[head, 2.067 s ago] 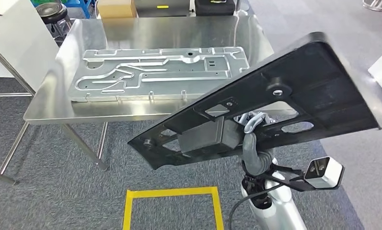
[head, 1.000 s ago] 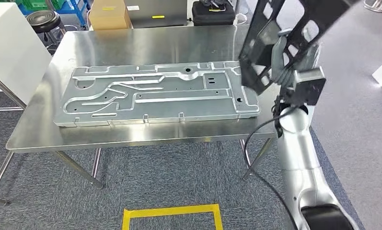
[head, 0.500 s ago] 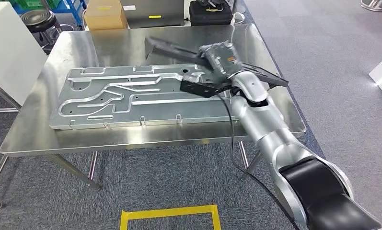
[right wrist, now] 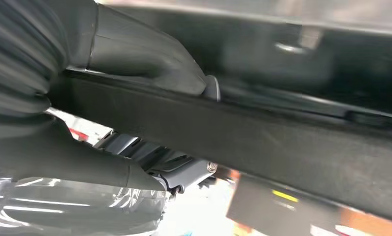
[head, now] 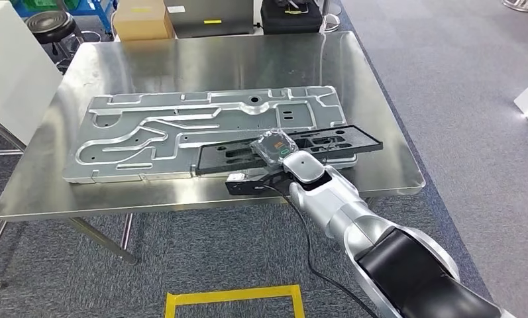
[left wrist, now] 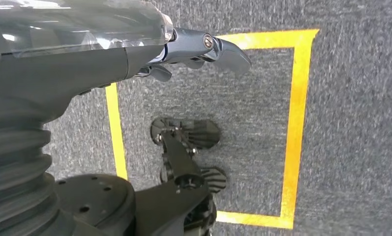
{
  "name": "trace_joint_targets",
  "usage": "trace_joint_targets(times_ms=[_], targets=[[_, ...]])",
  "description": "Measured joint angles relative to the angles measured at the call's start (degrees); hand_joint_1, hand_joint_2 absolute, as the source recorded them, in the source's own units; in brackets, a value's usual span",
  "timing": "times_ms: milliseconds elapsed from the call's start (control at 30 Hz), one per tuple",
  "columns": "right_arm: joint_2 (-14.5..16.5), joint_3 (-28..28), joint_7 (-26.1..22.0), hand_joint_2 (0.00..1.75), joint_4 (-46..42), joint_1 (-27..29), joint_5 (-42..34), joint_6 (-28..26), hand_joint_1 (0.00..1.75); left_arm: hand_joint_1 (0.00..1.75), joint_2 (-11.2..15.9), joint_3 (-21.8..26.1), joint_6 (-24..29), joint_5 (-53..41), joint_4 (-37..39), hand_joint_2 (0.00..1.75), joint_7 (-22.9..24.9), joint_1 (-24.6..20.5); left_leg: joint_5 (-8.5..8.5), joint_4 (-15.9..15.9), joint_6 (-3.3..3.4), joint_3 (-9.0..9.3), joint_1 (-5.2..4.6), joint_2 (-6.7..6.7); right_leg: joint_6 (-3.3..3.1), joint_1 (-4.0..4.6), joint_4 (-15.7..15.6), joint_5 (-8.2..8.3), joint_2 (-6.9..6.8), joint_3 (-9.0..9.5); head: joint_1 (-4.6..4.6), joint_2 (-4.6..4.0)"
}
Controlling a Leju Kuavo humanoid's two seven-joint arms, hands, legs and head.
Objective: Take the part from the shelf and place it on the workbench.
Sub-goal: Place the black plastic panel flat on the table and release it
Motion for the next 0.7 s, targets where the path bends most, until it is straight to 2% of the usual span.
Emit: trace_joint_targets(times_ms=[67, 100, 167, 200, 233, 267, 300, 333, 367, 400, 467, 533, 567, 600, 667, 700], targets=[[-0.2, 0.0, 1.7, 1.75, 0.8, 0.3, 0.0, 0.1, 1.71, 0.00, 0.0, 0.0, 0.0, 0.1, 0.0, 1.75, -0.5, 0.1, -1.72, 2.5, -0.37, -0.82, 0.01, 0.10, -0.64, -0.37, -0.6, 0.01, -0.02, 0.81, 0.00, 0.00], [-0.4, 0.0, 2.5, 1.75, 1.2, 0.6, 0.0, 0.1, 1.71, 0.00, 0.0, 0.0, 0.0, 0.1, 0.0, 1.75, -0.8, 0.2, -3.29, 5.5, -0.48, -2.17, 0.08, 0.14, -0.88, -0.46, -0.8, -0.02, -0.06, 1.14, 0.00, 0.00], [-0.9, 0.0, 4.1, 1.75, 2.0, 1.3, -0.1, -0.1, 1.71, 0.00, 0.0, 0.0, 0.0, 0.2, 0.0, 1.75, -1.3, 0.4, -6.43, 13.1, -0.75, -6.03, 0.11, 0.15, -1.12, -0.42, -0.8, -0.18, -0.09, 1.35, 0.00, 0.00], [-1.1, 0.0, 4.6, 1.31, 2.2, 1.7, -0.1, -0.3, 1.28, 0.00, 0.0, 0.0, 0.0, 0.2, 0.0, 1.75, -1.4, 0.7, -6.93, 15.6, -0.88, -7.41, 0.15, 0.15, -1.10, -0.41, -0.8, -0.25, -0.08, 1.38, 0.00, 0.00], [-1.4, 0.0, 5.1, 0.87, 2.5, 2.0, -0.1, -0.4, 0.86, 0.00, 0.1, 0.0, 0.0, 0.2, 0.0, 1.75, -1.5, 0.9, -6.36, 16.0, -1.00, -7.81, 0.22, 0.15, -1.00, -0.43, -0.7, -0.35, -0.06, 1.42, 0.00, 0.00], [-1.7, 0.0, 5.4, 0.44, 2.6, 2.2, -0.1, -0.6, 0.43, 0.00, 0.1, 0.0, 0.0, 0.2, 0.0, 1.75, -1.6, 1.0, -4.78, 14.0, -1.08, -7.00, 0.34, 0.16, -0.83, -0.47, -0.5, -0.47, -0.02, 1.47, 0.00, 0.00], [-2.0, 0.0, 5.7, 0.00, 2.8, 2.3, -0.1, -0.8, 0.00, 0.00, 0.2, -0.1, 0.0, 0.2, 0.0, 1.75, -1.8, 1.1, -2.65, 10.2, -1.18, -5.19, 0.52, 0.17, -0.57, -0.53, -0.3, -0.64, 0.00, 1.52, 0.00, 0.00], [-2.3, 0.0, 5.9, 0.00, 3.0, 2.4, -0.2, -1.0, 0.00, 0.00, 0.2, -0.1, 0.1, 0.2, 0.0, 1.75, -1.9, 1.1, -1.15, 6.3, -1.20, -3.27, 0.64, 0.12, -0.23, -0.50, 0.0, -0.87, 0.01, 1.51, 0.00, 0.00], [-2.7, -0.1, 6.1, 0.00, 3.1, 2.5, -0.3, -1.5, 0.00, 0.00, 0.3, -0.1, 0.1, 0.2, 0.0, 1.31, -2.0, 1.1, -0.13, 3.3, -0.98, -1.75, 0.72, 0.03, 0.12, -0.40, 0.3, -1.10, 0.01, 1.46, 0.02, 0.00], [-3.0, -0.2, 6.1, 0.00, 3.2, 2.5, -0.4, -2.1, 0.00, 0.00, 0.3, -0.1, 0.3, 0.2, 0.0, 0.87, -2.1, 1.1, 0.19, 1.6, -0.68, -0.90, 0.72, -0.05, 0.47, -0.28, 0.6, -1.24, 0.01, 1.39, 0.04, 0.00], [-3.6, -0.8, 5.9, 0.00, 3.3, 2.8, -0.8, -4.1, 0.00, 0.00, 0.3, -0.2, 0.6, 0.2, 0.0, 0.00, -2.2, 1.2, 0.16, 1.2, 0.24, -0.76, 0.52, -0.14, 1.10, -0.15, 0.6, -1.20, 0.05, 1.36, 0.06, 0.00], [-4.1, -1.6, 5.4, 0.00, 3.4, 3.2, -1.1, -6.4, 0.00, 0.00, 0.3, -0.3, 0.9, 0.1, 0.0, 0.00, -2.3, 1.2, 0.42, 1.1, 0.99, -0.80, 0.51, -0.04, 1.69, -0.34, 1.1, -1.59, 0.09, 1.11, 0.06, 0.00], [-4.3, -2.1, 5.0, 0.00, 3.5, 3.3, -1.2, -7.7, 0.00, 0.00, 0.3, -0.4, 1.1, 0.1, 0.0, 0.00, -2.3, 1.2, 0.56, 1.0, 1.32, -0.85, 0.55, 0.00, 1.95, -0.43, 2.7, -2.66, 0.08, 0.38, 0.07, 0.00], [-4.5, -2.6, 4.4, 0.00, 3.5, 3.5, -1.3, -9.2, 0.00, 0.00, 0.3, -0.5, 1.2, 0.0, 0.0, 0.00, -2.3, 1.2, 0.66, 1.0, 1.56, -0.92, 0.57, 0.06, 2.18, -0.52, 5.5, -4.33, 0.07, -0.92, 0.07, 0.00], [-4.7, -3.7, 3.2, 0.00, 3.5, 3.8, -1.4, -12.5, 0.00, 0.00, 0.4, -0.7, 1.4, -0.1, 0.0, 0.00, -2.3, 1.2, 0.69, 1.0, 1.81, -1.10, 0.40, 0.16, 2.44, -0.55, 13.4, -8.10, 0.04, -4.71, 0.07, 0.00], [-4.7, -4.3, 2.6, 0.00, 3.4, 4.1, -1.5, -14.0, 0.00, 0.00, 0.4, -0.8, 1.5, -0.2, 0.0, 0.00, -2.2, 1.2, 0.68, 1.0, 1.87, -1.13, 0.29, 0.20, 2.44, -0.55, 16.5, -9.08, 0.04, -6.22, 0.07, 0.00]])
